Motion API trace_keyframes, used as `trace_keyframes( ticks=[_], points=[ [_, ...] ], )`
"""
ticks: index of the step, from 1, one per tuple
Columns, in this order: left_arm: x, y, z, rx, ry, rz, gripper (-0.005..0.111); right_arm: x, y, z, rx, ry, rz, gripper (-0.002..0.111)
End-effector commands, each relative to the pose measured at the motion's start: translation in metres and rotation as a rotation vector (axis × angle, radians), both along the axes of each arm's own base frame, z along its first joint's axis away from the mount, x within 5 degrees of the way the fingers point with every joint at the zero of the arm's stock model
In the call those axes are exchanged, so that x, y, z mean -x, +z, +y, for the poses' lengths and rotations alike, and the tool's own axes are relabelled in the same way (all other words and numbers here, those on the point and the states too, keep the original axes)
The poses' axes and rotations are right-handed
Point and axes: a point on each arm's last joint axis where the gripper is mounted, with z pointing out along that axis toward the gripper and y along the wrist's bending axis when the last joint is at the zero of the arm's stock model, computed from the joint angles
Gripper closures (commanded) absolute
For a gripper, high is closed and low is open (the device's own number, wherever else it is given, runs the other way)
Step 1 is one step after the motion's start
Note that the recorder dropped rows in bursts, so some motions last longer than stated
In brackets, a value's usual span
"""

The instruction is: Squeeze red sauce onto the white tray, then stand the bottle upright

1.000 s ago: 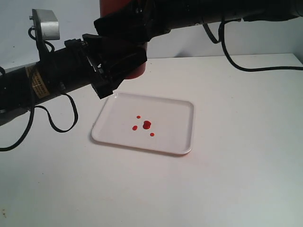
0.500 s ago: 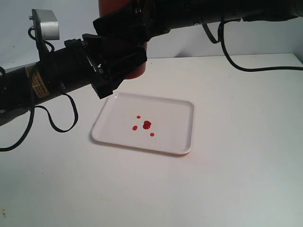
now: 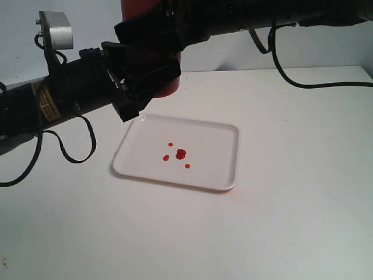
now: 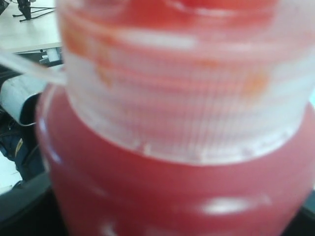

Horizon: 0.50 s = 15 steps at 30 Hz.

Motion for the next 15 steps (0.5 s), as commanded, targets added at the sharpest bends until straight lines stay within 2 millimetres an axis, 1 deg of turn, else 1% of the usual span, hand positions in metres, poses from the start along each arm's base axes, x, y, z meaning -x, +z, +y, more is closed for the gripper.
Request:
trace_keyframes(
  ticks=[1, 2, 3, 6, 9, 15],
  points=[
    [0.001, 0.011, 0.000, 0.068, 0.002, -0.036, 0.045, 0.000, 0.002, 0.000, -0.008, -0.018, -0.006, 0.108],
    [0.001, 0.011, 0.000, 0.068, 0.002, -0.036, 0.037, 0.000, 0.002, 0.000, -0.007, -0.026, -0.007, 0.108],
    [0.001, 0.011, 0.000, 0.068, 0.002, -0.036, 0.028, -0.001, 0.002, -0.001, -0.006, -0.037, -0.010, 0.108],
    [0.001, 0.011, 0.000, 0.059, -0.008, -0.038, 0.011, -0.005, 0.002, -0.002, -0.002, -0.081, -0.019, 0.108],
    [0.001, 0.005, -0.001, -0.005, -0.004, -0.019, 0.004, -0.007, 0.002, -0.003, 0.000, -0.104, -0.023, 0.108],
    [-0.001, 0.001, 0.000, -0.043, 0.016, 0.001, 0.004, -0.010, 0.002, -0.004, 0.003, -0.129, -0.029, 0.108]
  ],
)
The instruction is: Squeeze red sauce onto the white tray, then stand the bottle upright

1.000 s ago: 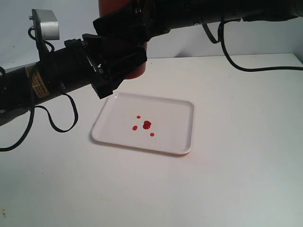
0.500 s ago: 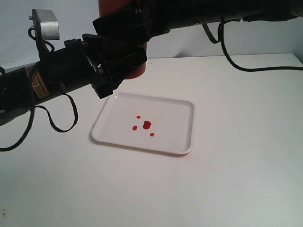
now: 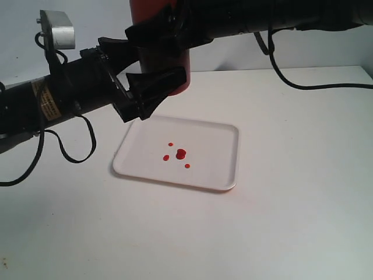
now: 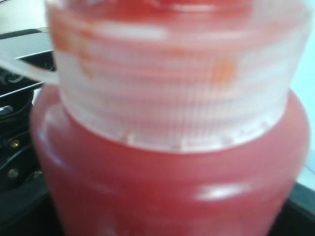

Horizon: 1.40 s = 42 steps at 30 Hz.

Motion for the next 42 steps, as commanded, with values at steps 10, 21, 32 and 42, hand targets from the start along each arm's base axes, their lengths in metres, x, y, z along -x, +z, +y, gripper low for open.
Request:
trace_keyframes(
  ticks=[10, 21, 32, 42],
  points=[
    [0.000, -0.001, 0.000, -0.054, -0.006, -0.003, 0.004, -0.035, 0.008, -0.056, -0.059, -0.286, -0.008, 0.108],
    [-0.005, -0.012, 0.003, -0.161, 0.062, 0.052, 0.004, -0.030, -0.088, -0.139, 0.083, -0.400, -0.027, 0.108],
    [-0.005, -0.012, 0.003, -0.161, 0.062, 0.052, 0.004, -0.027, -0.114, -0.191, 0.036, -0.470, 0.069, 0.108],
    [-0.005, -0.012, 0.003, -0.161, 0.062, 0.052, 0.004, -0.044, -0.170, -0.204, -0.021, -0.430, 0.217, 0.108]
  ],
)
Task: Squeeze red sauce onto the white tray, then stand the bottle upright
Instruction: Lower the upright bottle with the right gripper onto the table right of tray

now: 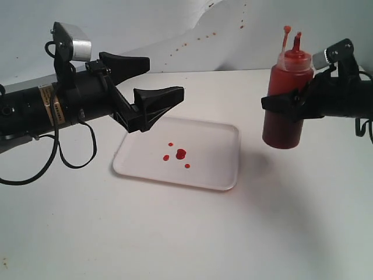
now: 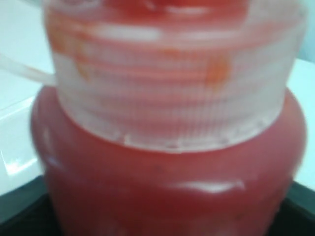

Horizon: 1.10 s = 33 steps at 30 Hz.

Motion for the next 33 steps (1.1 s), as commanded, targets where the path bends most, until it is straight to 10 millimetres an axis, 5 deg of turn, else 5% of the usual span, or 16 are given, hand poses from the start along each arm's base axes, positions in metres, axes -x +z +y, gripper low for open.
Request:
trace_keyframes(
  ticks=[1, 18, 25, 33],
  points=[
    [-0.001, 0.004, 0.000, 0.002, 0.005, -0.010, 0.004, -0.008, -0.009, -0.016, -0.056, -0.030, 0.004, 0.108],
    [-0.001, 0.004, 0.000, 0.003, 0.006, -0.009, 0.004, -0.027, -0.038, -0.022, -0.040, -0.055, 0.053, 0.108],
    [-0.001, 0.004, 0.000, 0.003, 0.006, -0.009, 0.004, -0.030, -0.035, -0.022, -0.044, -0.051, 0.040, 0.108],
    [-0.001, 0.004, 0.000, 0.003, 0.006, -0.009, 0.004, -0.034, -0.033, -0.001, 0.076, 0.065, 0.015, 0.108]
  ],
)
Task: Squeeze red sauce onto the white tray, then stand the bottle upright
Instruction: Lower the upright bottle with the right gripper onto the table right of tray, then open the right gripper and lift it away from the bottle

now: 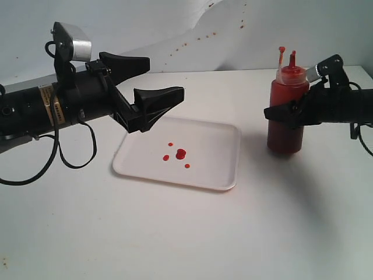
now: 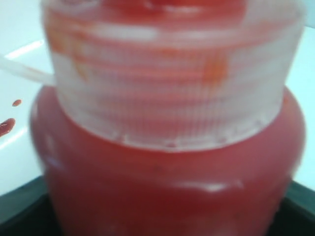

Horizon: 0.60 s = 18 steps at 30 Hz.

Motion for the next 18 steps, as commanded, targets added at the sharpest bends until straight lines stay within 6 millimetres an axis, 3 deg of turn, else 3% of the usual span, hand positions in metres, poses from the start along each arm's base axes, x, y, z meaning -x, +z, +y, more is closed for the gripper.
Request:
trace_keyframes(
  ticks=[1, 3, 5, 7, 9, 18],
  points=[
    [-0.001, 0.004, 0.000, 0.004, 0.007, -0.009, 0.004, 0.001, 0.006, 0.011, 0.026, 0.063, -0.028, 0.108],
    [-0.001, 0.004, 0.000, 0.004, 0.007, -0.009, 0.004, 0.001, 0.004, 0.011, 0.052, 0.074, -0.025, 0.105],
    [-0.001, 0.004, 0.000, 0.004, 0.007, -0.009, 0.004, 0.002, 0.002, 0.009, 0.092, 0.085, -0.020, 0.088],
    [-0.001, 0.004, 0.000, 0.004, 0.007, -0.009, 0.004, 0.004, 0.000, 0.009, 0.118, 0.115, -0.015, 0.040],
    [-0.001, 0.004, 0.000, 0.004, 0.007, -0.009, 0.004, 0.004, 0.000, 0.009, 0.097, 0.095, 0.014, 0.007],
    [-0.001, 0.004, 0.000, 0.004, 0.007, -0.009, 0.004, 0.012, 0.016, 0.020, -0.093, 0.166, 0.050, 0.003]
  ],
)
